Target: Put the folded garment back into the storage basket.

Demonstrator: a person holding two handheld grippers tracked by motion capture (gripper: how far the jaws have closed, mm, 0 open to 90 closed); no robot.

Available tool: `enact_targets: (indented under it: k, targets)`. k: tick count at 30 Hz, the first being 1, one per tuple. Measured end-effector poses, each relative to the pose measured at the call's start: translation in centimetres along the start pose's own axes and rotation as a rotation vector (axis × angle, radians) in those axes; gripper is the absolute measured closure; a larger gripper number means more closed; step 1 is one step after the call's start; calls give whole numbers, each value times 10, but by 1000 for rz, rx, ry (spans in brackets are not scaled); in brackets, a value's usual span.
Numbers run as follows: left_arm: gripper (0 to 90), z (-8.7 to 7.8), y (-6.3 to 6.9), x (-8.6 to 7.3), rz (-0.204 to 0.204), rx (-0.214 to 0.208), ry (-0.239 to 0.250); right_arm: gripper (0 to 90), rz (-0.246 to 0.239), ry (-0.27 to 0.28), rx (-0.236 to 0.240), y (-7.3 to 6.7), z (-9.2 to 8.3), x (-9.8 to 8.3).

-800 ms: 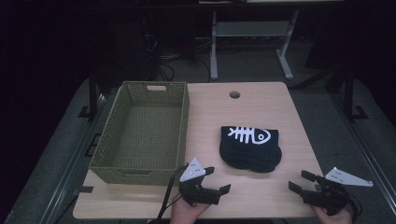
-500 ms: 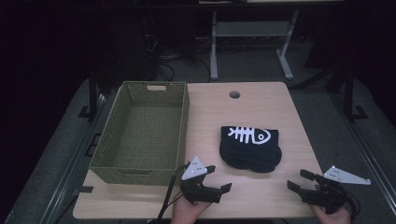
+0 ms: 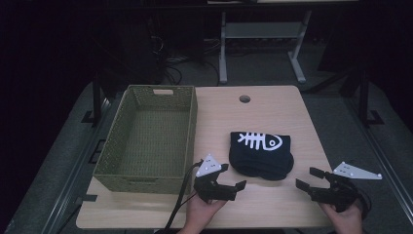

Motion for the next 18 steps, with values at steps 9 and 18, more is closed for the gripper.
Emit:
enact_targets:
  k: [9, 18]
  targets:
    - [152, 17, -6, 10, -32, 5, -5, 181, 7, -19, -11, 8, 10, 11]
    - [152, 33, -15, 23, -57, 32, -4, 179, 8, -26, -2, 16, 20, 25]
Point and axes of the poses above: each handheld gripper's, and its own axes: z roughly forward along the jaws, x roughly out of its top, y roughly to its right, the point moved 3 cm from there along z, roughly forward along the jaws, and after that the axes turned 8 degrees about y, right-handed, at the moved point
